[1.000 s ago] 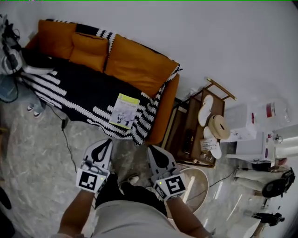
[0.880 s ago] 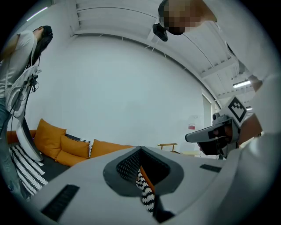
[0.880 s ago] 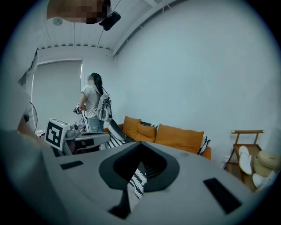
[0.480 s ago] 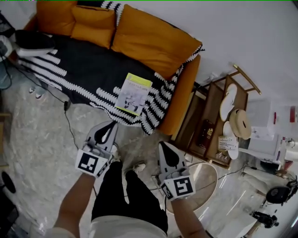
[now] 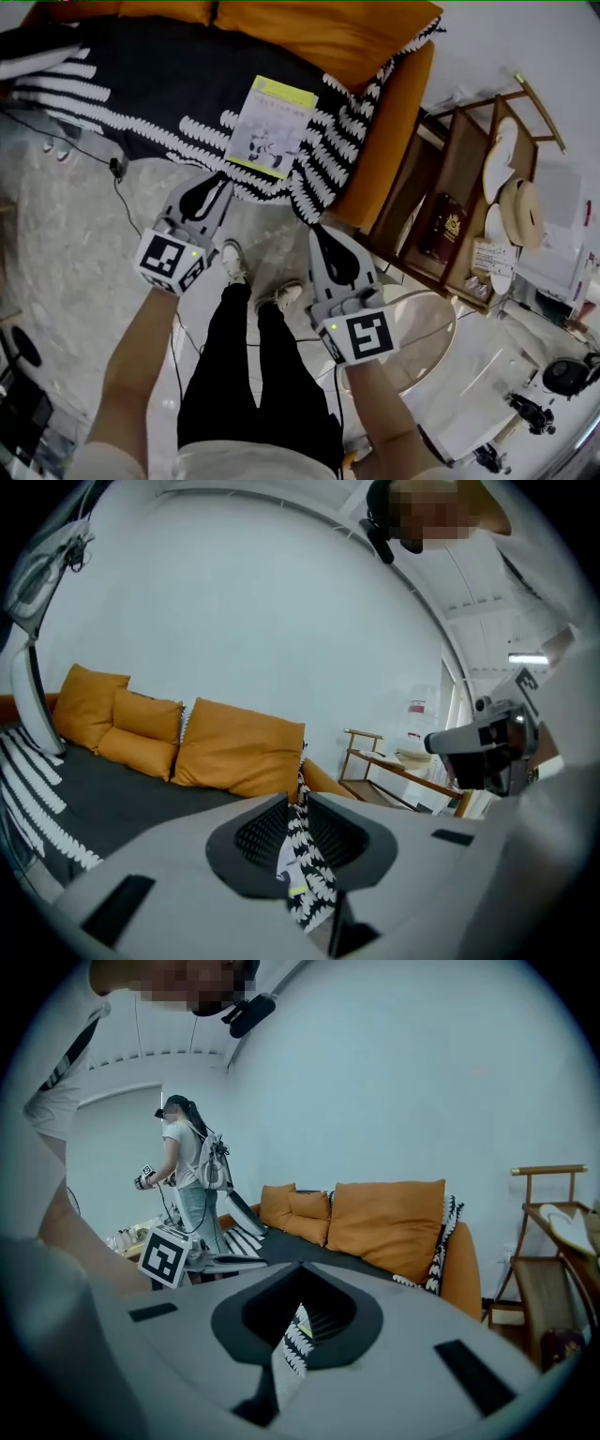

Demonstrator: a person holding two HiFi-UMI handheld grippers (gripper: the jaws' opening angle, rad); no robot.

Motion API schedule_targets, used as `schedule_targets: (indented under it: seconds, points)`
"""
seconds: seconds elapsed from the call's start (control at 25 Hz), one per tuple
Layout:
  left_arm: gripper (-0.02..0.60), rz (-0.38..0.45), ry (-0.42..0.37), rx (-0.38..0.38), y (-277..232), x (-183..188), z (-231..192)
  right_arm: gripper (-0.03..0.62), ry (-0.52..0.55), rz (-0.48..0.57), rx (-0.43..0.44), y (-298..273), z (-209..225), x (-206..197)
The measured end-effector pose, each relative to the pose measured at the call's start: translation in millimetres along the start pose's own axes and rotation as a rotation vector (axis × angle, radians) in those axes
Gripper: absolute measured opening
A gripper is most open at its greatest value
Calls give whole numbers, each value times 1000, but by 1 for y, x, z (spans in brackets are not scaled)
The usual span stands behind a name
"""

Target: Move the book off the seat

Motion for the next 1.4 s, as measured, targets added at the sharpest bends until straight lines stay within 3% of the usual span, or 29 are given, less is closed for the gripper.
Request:
schedule_targets:
  seconds: [0.24, 0.48, 0.72, 0.88, 1.16, 1.4]
  points:
    - [98, -80, 58, -34, -21, -38, -16, 20, -32, -33, -25, 10, 9, -23]
    - [156, -147, 191, -107, -58, -73, -35, 20, -39, -63, -49, 12, 29, -45]
    - [193, -273, 305, -57, -74, -133, -76, 20, -42, -89, -64, 7, 40, -67]
    - [213, -285, 434, -45, -92, -152, -100, 20, -54, -89, -101, -1, 48, -79]
    - [294, -456, 377, -47, -106, -201, -143, 20, -86, -84, -120, -27, 40, -97]
    - [299, -457, 418, -78, -108, -225, -151, 20, -111, -125, -122, -39, 38, -111]
Point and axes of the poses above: the fingertips, and each gripper's own axes: y backward along the fingers, z to its right, x out of its top, the point moved 7 cm from there along y, backward along the fingers, and after that the axes turned 13 degrees about z, right-handed, at the moved point
